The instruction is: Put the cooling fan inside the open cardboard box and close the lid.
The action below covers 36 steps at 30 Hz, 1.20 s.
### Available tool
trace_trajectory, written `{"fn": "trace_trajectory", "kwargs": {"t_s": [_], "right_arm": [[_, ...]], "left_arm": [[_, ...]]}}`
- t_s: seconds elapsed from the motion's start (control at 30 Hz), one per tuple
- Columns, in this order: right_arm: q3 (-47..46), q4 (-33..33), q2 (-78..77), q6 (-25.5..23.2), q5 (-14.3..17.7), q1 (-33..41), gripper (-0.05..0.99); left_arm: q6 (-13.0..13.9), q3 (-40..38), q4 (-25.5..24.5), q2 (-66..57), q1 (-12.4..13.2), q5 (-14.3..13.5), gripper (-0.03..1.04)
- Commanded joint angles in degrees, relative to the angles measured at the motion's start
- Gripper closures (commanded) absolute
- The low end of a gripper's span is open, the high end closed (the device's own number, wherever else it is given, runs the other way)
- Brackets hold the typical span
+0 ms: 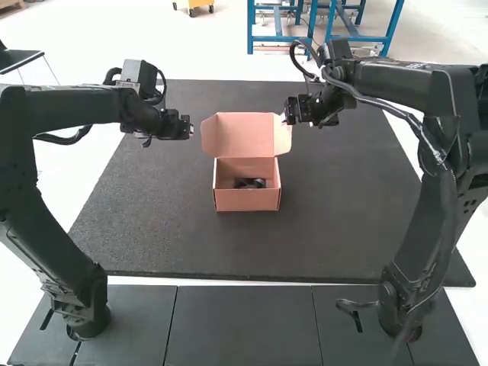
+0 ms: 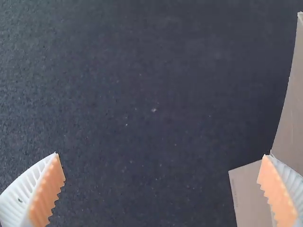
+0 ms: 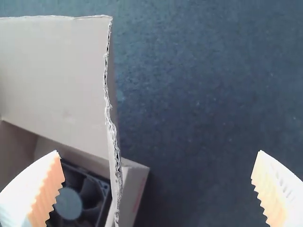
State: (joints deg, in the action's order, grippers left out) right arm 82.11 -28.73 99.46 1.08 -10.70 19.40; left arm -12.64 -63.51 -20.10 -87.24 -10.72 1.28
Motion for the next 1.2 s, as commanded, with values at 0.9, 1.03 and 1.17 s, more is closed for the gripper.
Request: {"fn": "trace_trajectory", "kwargs": {"t_s": [0.9,1.03,1.17], "right_arm": [[5.52,-5.72,3.2,-2.66,-7.23,-0.24,0.03],[5.61,-5.99,3.2,-3.28,-8.46,-0.24,0.03],[6.22,-6.16,3.64,-3.37,-8.72,-0.15,0.05]], "left_arm": [[0.78,-3.91,-1.0,-1.35,-3.69,8.65,0.05],[0.78,-3.91,-1.0,-1.35,-3.61,8.65,0.05],[0.78,-3.73,-0.73,-1.35,-3.61,8.65,0.05]]}}
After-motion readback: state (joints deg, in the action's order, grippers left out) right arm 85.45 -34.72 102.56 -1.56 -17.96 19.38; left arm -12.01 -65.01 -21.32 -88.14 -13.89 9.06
